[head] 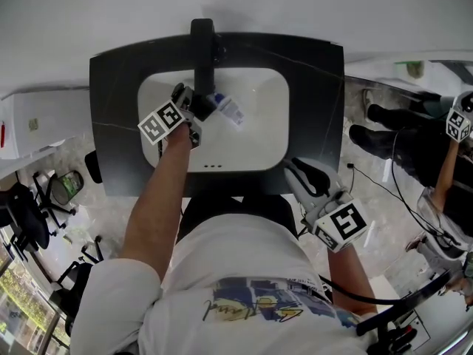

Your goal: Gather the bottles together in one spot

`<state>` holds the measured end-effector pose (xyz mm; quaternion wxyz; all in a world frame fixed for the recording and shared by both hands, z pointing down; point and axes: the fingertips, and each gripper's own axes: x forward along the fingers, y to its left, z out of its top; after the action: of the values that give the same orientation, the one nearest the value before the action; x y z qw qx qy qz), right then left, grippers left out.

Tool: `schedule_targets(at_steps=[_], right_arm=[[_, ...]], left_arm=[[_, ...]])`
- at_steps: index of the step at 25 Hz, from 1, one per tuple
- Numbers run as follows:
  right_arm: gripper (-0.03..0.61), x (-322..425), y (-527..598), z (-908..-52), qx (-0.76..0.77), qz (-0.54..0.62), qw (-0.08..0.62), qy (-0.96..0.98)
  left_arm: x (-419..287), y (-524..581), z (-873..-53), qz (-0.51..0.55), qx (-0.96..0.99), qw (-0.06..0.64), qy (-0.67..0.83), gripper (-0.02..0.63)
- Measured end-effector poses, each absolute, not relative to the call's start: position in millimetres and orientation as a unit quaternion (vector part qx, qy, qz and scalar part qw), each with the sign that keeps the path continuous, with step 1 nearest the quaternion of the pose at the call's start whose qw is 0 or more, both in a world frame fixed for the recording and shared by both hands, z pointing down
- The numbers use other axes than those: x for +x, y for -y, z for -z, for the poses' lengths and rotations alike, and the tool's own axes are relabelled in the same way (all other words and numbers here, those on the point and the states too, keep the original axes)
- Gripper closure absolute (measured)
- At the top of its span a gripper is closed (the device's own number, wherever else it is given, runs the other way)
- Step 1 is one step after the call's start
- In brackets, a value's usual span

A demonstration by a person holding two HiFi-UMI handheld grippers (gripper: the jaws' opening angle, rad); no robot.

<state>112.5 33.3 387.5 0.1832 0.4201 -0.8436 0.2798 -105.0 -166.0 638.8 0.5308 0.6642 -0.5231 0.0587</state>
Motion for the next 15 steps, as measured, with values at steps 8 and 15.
schedule_targets(at_steps=[8,15], right_arm=[[0.500,99.9,-42.7,-382.0,0.421,-0.270,0.176,0.848],[0.500,85.4,-44.6,-378.7,0.424,-0.260,0.169,0.851]], left_arm=[[-110.9,157.8,-601.1,-0.105,0.730,0.441,0.511,0.517],[-108.4,156.1,-560.8,-0.133,0.792,0.362,0.473,0.517]])
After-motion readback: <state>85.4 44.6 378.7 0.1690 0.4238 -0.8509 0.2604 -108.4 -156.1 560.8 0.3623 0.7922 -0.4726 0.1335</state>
